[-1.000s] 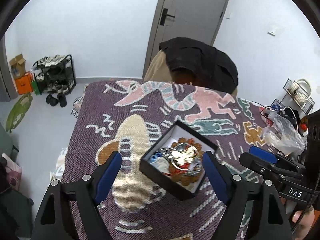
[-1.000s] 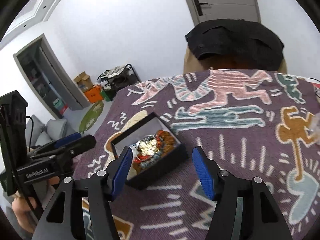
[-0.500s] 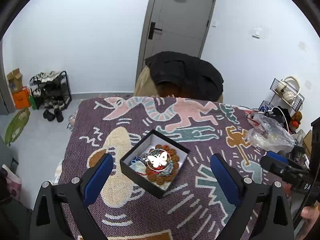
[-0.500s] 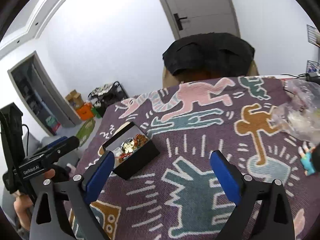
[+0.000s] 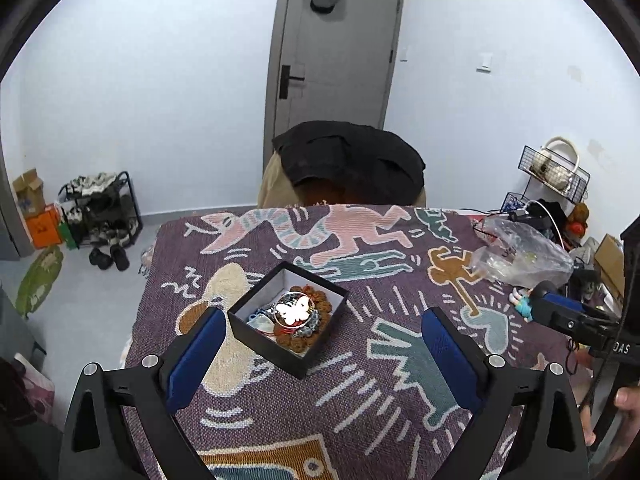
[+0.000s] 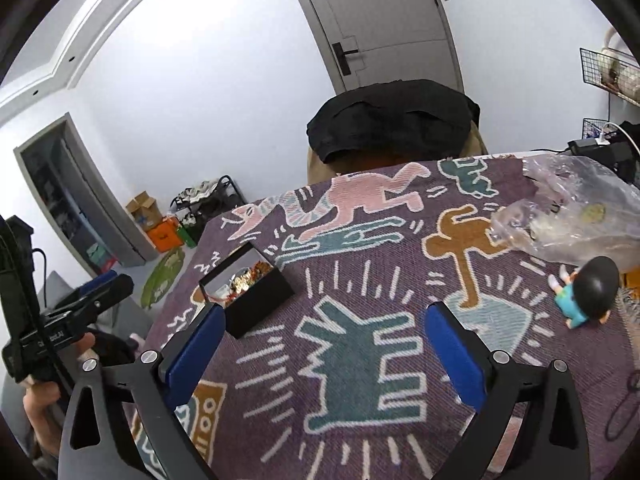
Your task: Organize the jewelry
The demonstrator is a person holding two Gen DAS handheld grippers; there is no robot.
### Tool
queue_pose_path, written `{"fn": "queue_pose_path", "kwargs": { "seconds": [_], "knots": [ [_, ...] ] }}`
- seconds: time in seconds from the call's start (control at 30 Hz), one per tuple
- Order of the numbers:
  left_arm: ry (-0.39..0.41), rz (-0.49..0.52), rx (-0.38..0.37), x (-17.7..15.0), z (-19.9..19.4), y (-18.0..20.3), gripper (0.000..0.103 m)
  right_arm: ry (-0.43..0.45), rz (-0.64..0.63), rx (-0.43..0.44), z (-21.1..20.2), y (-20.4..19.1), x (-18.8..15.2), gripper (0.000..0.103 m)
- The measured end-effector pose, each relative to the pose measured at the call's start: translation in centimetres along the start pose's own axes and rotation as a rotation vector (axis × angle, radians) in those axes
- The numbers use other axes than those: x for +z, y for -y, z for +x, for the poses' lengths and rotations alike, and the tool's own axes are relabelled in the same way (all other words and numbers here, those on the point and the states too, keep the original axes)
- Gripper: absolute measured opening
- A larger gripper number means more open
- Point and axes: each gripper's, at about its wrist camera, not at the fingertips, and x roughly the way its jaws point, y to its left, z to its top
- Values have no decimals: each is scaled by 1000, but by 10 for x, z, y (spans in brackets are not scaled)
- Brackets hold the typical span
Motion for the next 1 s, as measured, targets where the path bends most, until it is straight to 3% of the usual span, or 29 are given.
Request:
{"fn": "queue_pose_path", "kwargs": {
  "seconds": [0.37, 0.67, 1.0],
  "knots": [
    [109, -26, 59, -35, -45, 7, 99, 32, -32, -44, -30, -6, -29, 103],
    [117, -29, 60, -66, -56, 18, 102, 52, -45, -60, -38, -10, -57, 103],
    [105, -8, 69, -74, -55, 21, 103, 70, -75, -61, -45, -12, -65, 103]
  ]
}}
